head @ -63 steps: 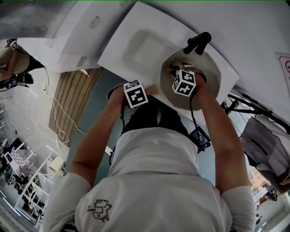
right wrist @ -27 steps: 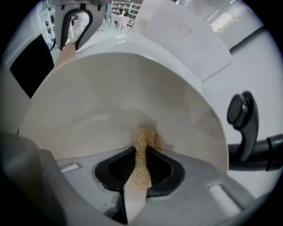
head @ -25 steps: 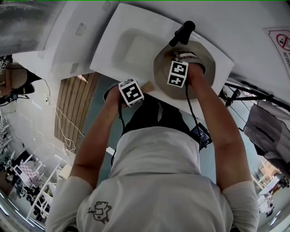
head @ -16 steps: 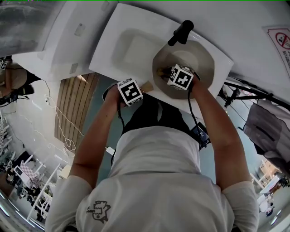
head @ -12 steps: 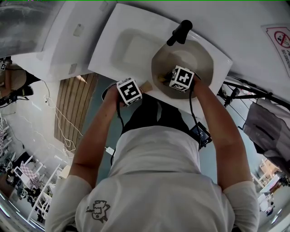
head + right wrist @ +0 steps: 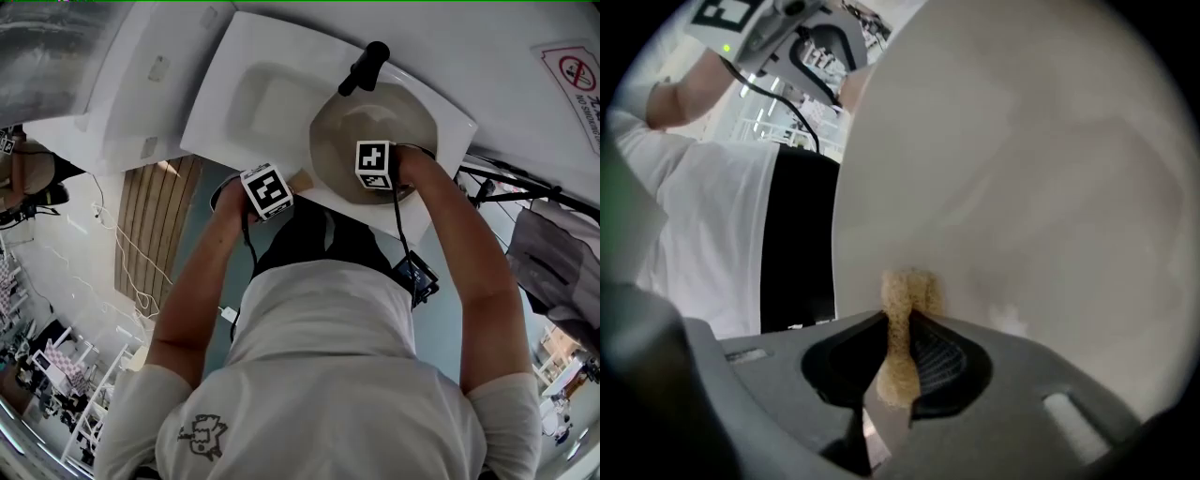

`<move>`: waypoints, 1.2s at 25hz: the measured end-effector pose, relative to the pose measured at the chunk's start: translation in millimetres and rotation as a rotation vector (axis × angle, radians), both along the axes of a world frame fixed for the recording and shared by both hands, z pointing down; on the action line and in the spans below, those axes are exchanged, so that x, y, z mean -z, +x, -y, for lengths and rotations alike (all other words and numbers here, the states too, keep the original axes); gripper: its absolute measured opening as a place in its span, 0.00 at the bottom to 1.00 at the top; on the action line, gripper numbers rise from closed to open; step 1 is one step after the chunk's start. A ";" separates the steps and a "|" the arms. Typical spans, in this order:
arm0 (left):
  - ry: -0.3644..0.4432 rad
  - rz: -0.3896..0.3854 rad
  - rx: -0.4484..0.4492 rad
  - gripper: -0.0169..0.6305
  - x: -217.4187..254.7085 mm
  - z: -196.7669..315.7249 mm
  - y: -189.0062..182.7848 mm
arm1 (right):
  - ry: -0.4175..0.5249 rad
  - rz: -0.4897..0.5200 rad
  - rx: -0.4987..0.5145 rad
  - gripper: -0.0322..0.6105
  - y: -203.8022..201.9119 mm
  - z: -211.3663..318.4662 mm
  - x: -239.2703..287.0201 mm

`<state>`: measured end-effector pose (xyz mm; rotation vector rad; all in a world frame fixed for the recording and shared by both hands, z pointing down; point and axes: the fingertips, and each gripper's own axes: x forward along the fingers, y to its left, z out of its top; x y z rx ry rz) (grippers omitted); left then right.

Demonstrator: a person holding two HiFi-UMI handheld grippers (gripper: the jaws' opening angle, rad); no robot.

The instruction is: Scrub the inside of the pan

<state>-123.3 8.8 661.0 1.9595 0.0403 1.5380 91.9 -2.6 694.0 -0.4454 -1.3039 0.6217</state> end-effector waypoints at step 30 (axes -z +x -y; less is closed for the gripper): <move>0.021 0.021 -0.028 0.23 -1.0 3.8 0.5 | 1.323 0.362 0.246 0.15 -92.9 218.5 40.0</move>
